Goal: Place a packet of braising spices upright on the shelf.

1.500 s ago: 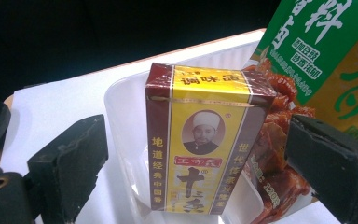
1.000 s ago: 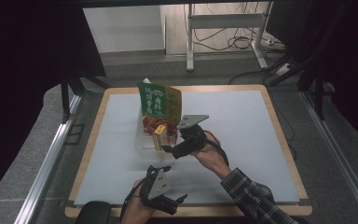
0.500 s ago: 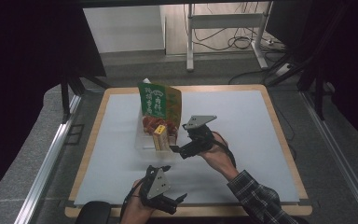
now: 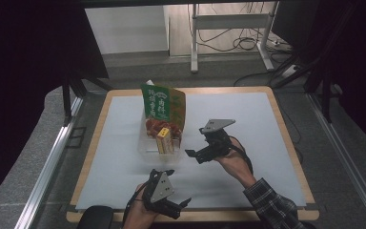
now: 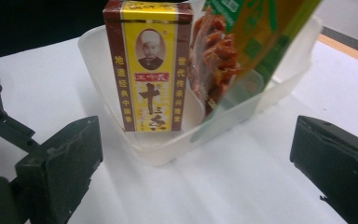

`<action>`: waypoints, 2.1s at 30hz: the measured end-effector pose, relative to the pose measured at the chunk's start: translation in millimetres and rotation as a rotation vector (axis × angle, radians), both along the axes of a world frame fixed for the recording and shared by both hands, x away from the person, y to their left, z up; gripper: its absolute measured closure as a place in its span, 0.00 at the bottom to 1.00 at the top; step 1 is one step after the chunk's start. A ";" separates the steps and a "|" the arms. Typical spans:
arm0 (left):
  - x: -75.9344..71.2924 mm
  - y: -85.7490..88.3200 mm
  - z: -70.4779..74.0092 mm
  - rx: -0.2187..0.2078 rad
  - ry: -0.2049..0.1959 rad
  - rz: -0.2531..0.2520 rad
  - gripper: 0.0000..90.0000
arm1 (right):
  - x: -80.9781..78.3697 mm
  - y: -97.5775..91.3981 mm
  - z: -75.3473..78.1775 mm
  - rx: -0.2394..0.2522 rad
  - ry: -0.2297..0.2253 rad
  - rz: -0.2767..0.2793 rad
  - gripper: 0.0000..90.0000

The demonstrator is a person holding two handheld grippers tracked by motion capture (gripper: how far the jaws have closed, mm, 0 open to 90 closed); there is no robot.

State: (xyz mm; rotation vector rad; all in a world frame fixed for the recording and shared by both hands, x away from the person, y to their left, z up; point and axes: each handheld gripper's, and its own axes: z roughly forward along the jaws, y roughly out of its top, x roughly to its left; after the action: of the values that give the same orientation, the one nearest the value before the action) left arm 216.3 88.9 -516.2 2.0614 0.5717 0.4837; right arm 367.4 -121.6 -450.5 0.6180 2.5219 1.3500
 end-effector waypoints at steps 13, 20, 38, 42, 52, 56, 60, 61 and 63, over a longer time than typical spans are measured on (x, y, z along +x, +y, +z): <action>2.4 2.9 -0.8 0.010 0.010 -0.002 0.00 | -4.0 -23.8 -1.8 -0.046 -0.019 -0.036 0.02; 3.0 4.2 -0.6 0.009 0.008 0.004 0.00 | -5.7 -35.2 -3.2 -0.046 -0.010 -0.055 0.01; 5.2 8.9 0.0 -0.001 0.003 0.036 0.00 | -25.1 -74.7 -12.1 -0.018 -0.018 -0.113 0.01; 5.8 8.9 -0.3 -0.001 0.011 0.039 0.00 | -33.0 -85.6 -14.8 -0.012 -0.026 -0.133 0.01; 6.4 8.5 -1.2 0.000 0.021 0.040 0.00 | -50.8 -111.4 -23.5 -0.056 -0.060 -0.193 0.01; 6.5 7.8 -1.9 0.004 0.022 0.037 0.00 | -56.5 -120.6 -27.0 -0.066 -0.057 -0.214 0.01; 6.9 7.3 -3.0 0.012 0.024 0.037 0.00 | -60.9 -128.1 -31.7 -0.081 -0.043 -0.229 0.01; 7.0 7.2 -3.2 0.014 0.025 0.036 0.00 | -61.7 -130.1 -33.2 -0.088 -0.038 -0.231 0.01; 7.1 6.7 -3.5 0.018 0.026 0.035 0.00 | -62.6 -132.6 -37.6 -0.103 -0.017 -0.237 0.01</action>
State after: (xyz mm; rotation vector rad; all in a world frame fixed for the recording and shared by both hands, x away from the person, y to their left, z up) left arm 223.4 95.6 -519.7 2.0801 0.6216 0.4851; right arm 304.8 -254.3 -488.1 0.8484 2.3965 1.1306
